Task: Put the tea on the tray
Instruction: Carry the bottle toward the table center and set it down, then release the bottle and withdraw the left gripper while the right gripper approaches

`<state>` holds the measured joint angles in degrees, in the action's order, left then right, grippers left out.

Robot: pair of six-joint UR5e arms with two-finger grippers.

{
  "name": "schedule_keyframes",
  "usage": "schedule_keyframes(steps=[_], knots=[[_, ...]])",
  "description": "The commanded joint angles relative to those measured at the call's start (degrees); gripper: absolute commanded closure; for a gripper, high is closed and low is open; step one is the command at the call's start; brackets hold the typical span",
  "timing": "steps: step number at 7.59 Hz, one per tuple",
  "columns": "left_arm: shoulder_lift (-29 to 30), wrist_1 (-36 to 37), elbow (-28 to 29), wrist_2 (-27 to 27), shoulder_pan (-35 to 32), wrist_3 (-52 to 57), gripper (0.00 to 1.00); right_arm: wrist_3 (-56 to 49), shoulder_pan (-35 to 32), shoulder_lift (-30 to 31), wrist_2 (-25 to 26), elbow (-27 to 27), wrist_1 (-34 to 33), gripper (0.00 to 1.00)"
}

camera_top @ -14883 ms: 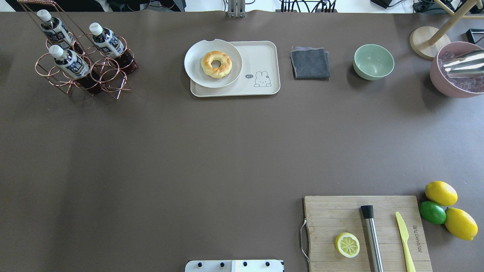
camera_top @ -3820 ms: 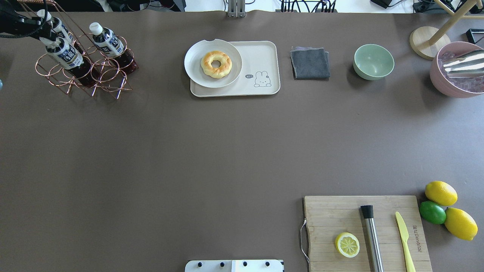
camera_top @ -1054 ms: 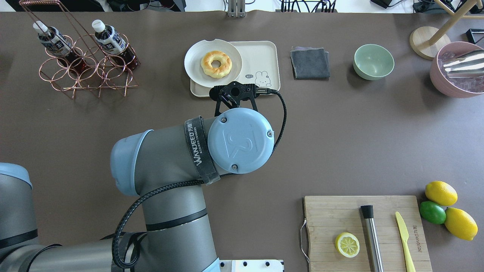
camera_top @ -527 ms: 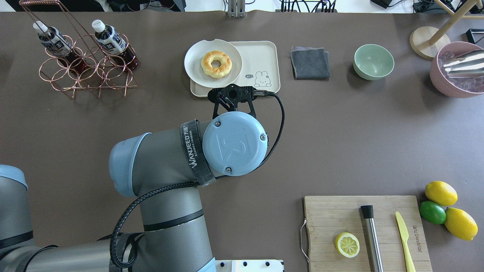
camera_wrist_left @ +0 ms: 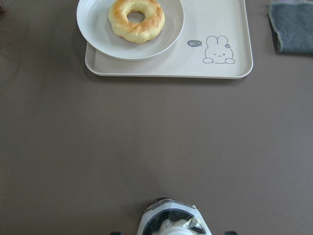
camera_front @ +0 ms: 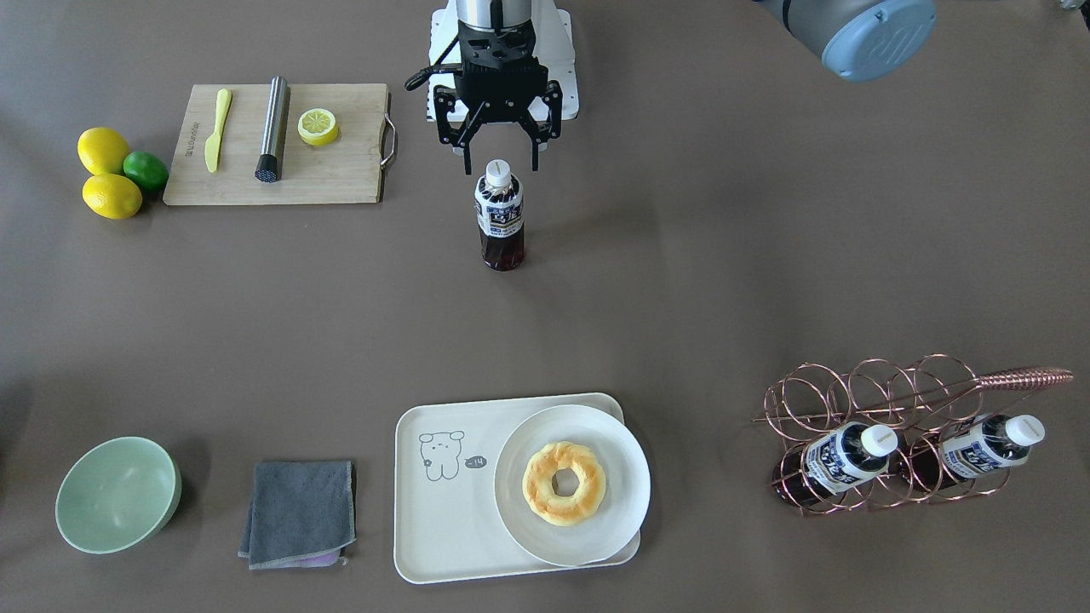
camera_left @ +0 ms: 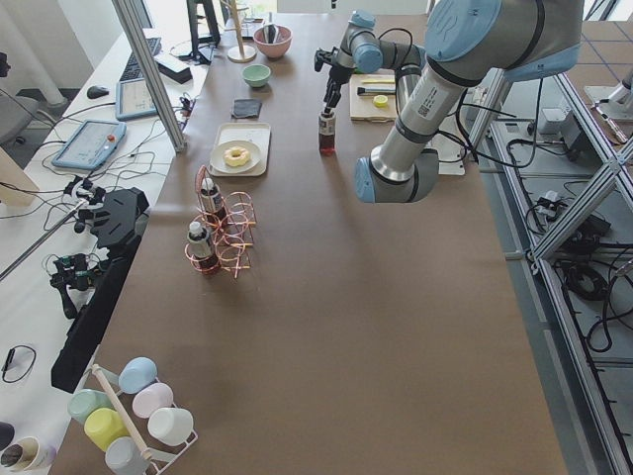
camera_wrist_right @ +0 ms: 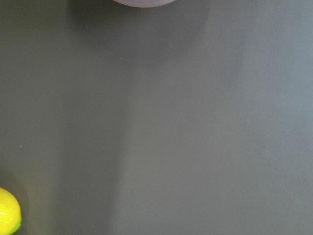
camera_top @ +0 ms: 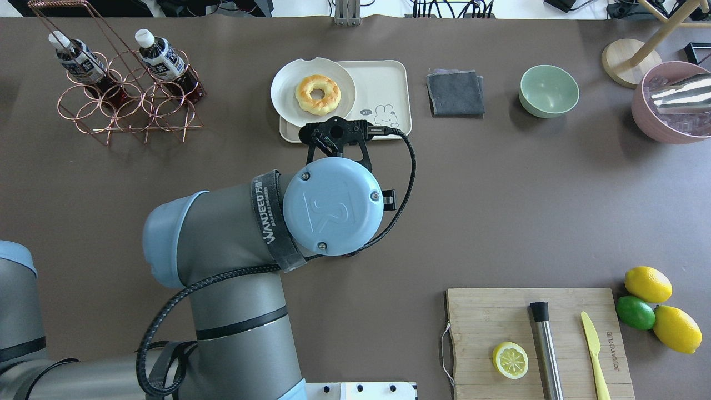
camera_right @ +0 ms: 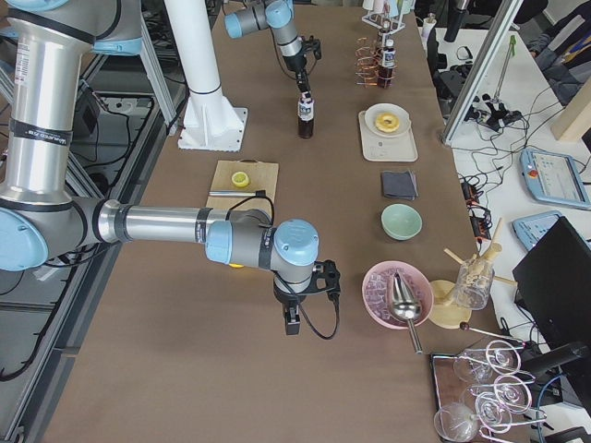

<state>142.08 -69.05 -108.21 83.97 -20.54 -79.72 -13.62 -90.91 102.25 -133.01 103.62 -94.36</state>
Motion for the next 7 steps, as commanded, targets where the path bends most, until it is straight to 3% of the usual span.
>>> schedule_keyframes(steps=[1,3,4,5,7], knots=[[-2.3,1.7,-6.2,0.7,-3.7,5.0,0.03,12.7,6.9,-0.6,-7.4,3.8,7.7,0.0],[-9.1,1.3,-10.0,10.5,-13.3,14.8,0.02,34.5,15.3,-4.2,-7.1,7.6,15.4,0.0],[-12.9,-1.2,-11.7,11.4,-16.0,20.2,0.02,41.2,18.8,-6.6,-6.0,9.5,15.4,0.0],[-18.0,-6.3,-11.5,14.4,-19.2,23.4,0.02,51.6,24.1,-9.4,-2.6,12.2,15.4,0.0],[-34.2,-24.1,-10.6,21.8,-26.1,30.1,0.02,67.4,35.3,-19.4,3.5,14.9,15.1,0.0]])
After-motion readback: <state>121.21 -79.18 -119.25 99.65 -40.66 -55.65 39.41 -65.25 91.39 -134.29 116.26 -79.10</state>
